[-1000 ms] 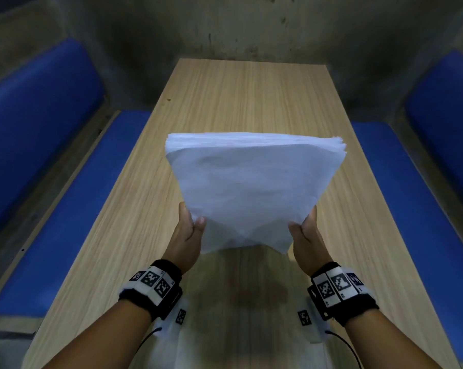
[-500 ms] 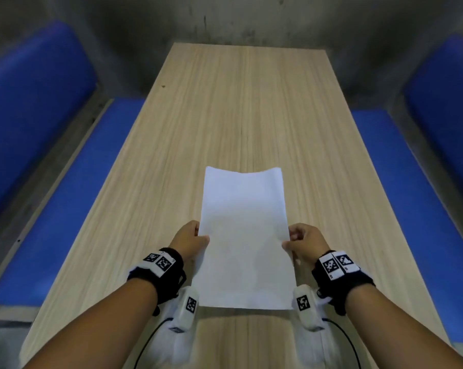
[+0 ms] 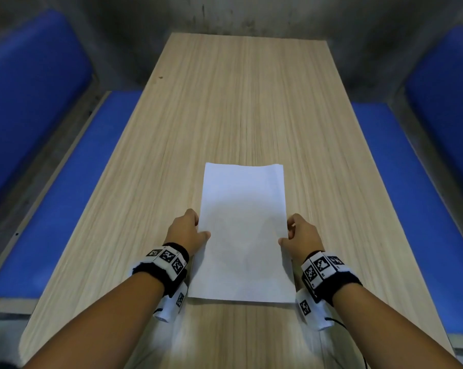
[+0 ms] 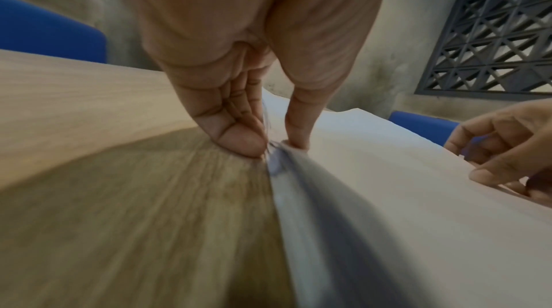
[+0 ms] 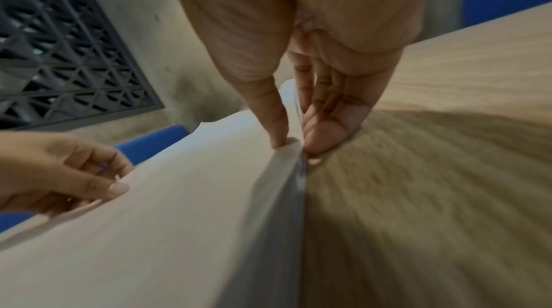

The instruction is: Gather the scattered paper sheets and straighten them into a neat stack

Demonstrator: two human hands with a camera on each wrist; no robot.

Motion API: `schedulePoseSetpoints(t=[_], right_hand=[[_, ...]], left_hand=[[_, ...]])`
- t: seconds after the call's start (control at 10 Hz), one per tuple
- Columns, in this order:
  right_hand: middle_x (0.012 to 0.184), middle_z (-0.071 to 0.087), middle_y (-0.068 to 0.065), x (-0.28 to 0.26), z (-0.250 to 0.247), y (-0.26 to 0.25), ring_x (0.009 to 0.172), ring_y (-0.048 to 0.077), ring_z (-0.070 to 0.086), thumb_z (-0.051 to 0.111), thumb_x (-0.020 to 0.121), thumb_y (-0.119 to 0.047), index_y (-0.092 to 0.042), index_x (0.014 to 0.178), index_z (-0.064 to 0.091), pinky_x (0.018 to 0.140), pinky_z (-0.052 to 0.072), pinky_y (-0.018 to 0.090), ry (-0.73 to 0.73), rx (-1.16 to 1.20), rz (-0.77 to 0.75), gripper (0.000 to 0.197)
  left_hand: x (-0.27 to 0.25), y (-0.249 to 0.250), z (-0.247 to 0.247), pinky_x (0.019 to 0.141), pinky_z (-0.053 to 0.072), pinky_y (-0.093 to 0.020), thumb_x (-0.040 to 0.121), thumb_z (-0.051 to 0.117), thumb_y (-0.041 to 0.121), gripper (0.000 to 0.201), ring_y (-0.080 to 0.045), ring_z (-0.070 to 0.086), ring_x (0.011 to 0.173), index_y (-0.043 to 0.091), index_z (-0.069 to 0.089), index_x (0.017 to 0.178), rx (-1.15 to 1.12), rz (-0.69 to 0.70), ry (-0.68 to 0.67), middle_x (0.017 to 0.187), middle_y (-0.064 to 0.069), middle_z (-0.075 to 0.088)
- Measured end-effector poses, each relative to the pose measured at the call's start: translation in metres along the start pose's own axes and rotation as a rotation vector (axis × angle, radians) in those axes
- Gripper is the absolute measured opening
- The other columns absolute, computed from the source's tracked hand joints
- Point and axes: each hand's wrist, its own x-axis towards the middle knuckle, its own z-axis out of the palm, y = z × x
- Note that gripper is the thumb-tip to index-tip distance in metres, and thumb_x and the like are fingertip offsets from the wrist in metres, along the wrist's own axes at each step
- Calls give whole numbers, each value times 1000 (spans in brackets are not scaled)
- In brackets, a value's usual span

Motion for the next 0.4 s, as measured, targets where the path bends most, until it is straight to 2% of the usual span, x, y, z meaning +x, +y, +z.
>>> schedulePoseSetpoints(t=[0.2,0.3,0.4], right_hand=[[80,55,8,-2,0,-4,68,21,49,62,79,-9,-4,96,52,50,33,22,-28,-81,-3,20],[80,53,6,-2,-2,-7,69,21,50,61,79,-10,-4,99,53,54,39,24,-49,-70,7,23],[83,54,3,-3,-7,-4,75,21,54,63,79,-17,-4,114,51,66,47,31,-29,5,31,39]], left_hand=[[0,1,-1,62,40,-28,79,67,28,30,-24,58,76,10,48,94,14,-4,-21,87,-7,61],[1,2,-5,63,43,-28,79,67,30,32,-24,60,80,11,49,97,-10,5,-36,91,-7,63],[-2,-2,-8,66,46,-33,77,69,37,43,-24,61,78,12,45,103,-156,-49,30,90,-7,63]])
